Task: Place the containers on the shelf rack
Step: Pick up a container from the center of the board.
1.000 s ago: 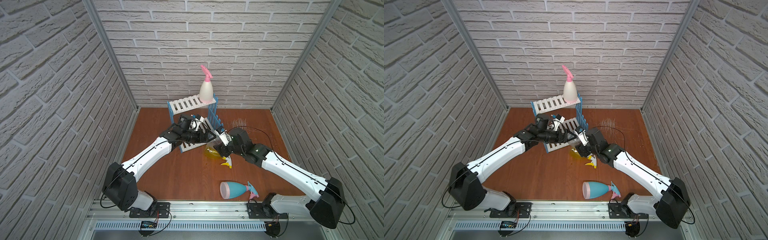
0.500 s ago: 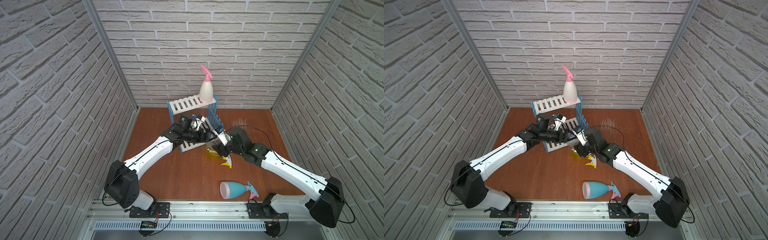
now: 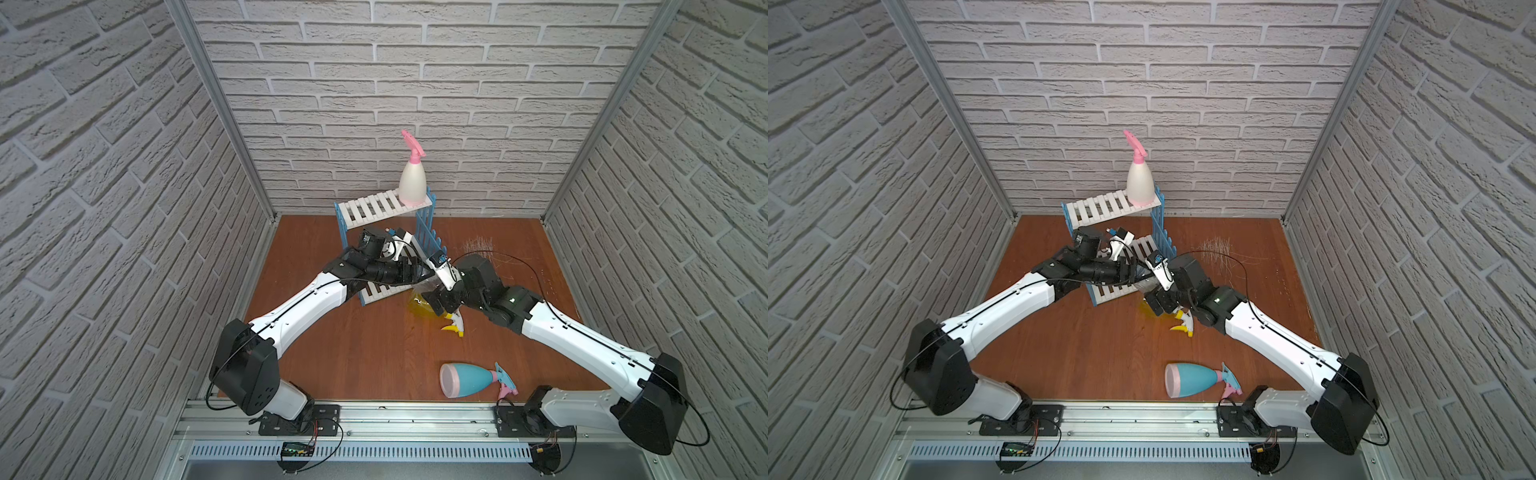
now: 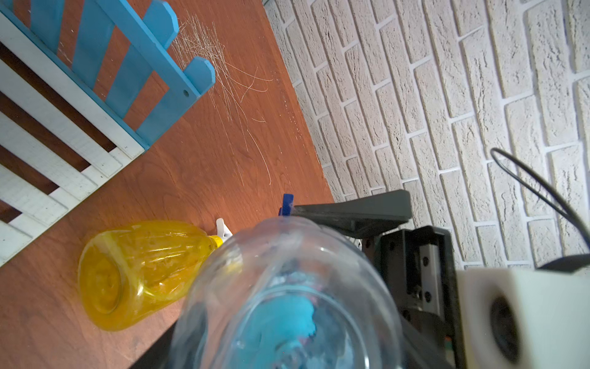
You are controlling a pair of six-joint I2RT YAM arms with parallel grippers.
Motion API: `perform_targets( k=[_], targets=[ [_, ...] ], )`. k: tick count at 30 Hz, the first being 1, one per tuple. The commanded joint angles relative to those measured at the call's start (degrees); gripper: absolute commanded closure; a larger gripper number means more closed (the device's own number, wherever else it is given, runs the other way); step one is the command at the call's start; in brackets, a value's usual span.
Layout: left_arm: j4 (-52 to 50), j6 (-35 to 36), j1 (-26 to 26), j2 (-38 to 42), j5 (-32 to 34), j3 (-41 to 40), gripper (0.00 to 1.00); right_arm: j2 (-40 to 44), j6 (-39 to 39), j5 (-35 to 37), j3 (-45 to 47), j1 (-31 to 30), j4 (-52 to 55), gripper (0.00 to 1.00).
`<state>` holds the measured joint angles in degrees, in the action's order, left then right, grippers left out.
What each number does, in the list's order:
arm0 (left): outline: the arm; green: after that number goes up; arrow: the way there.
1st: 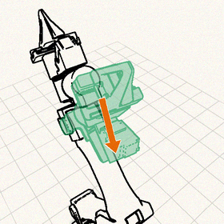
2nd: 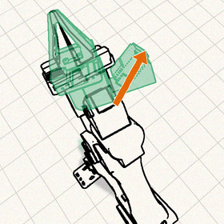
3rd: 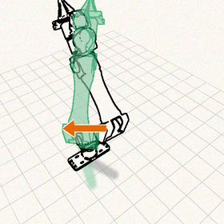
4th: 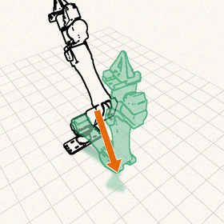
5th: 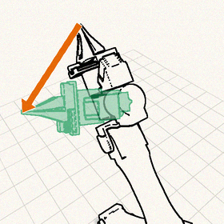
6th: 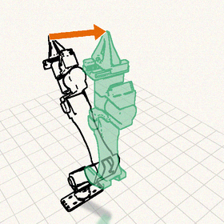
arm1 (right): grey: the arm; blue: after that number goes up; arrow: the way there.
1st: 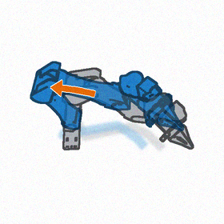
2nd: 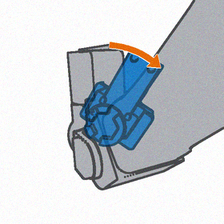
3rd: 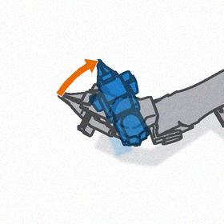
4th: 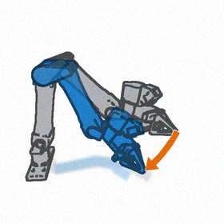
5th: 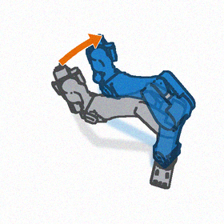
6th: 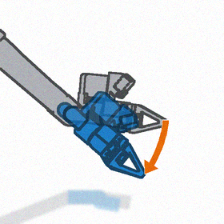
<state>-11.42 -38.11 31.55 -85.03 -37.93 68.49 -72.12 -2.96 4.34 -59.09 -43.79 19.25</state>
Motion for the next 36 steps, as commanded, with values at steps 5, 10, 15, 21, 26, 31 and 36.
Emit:
perform_targets(
  k=[5, 10, 15, 21, 26, 31, 36],
  targets=[
    [8.5, -4.3, -1.8, 4.8, 0.8, -3.3, 0.29, 10.0, 5.6, 0.0, -1.0, -0.3, -2.8, 0.01],
    [18.0, -11.2, -3.8, 10.2, 3.2, -8.5, 0.28, 14.9, 13.0, -1.1, -1.4, 0.2, -7.3, 0.01],
    [28.9, -18.1, -5.2, 16.3, 7.7, -12.8, 0.27, 15.5, 28.6, -6.5, -0.9, 6.4, -13.9, 0.01],
    [44.1, -25.4, -6.1, 20.7, 14.4, -18.4, 0.27, 14.7, 48.5, -16.7, 3.1, 15.0, -30.0, 0.01],
    [54.7, -29.7, -6.1, 21.7, 18.9, -21.3, 0.27, 12.0, 62.0, -18.9, 6.0, 16.1, -44.4, 0.0],
    [63.3, -30.5, -5.0, 21.2, 23.4, -20.6, 0.27, 7.4, 70.1, -19.2, 6.5, 15.8, -57.4, 0.02],
    [67.8, -32.2, -4.5, 20.0, 24.5, -19.4, 0.27, 1.6, 75.9, -19.2, 5.3, 15.4, -68.2, 0.04]
  ],
)
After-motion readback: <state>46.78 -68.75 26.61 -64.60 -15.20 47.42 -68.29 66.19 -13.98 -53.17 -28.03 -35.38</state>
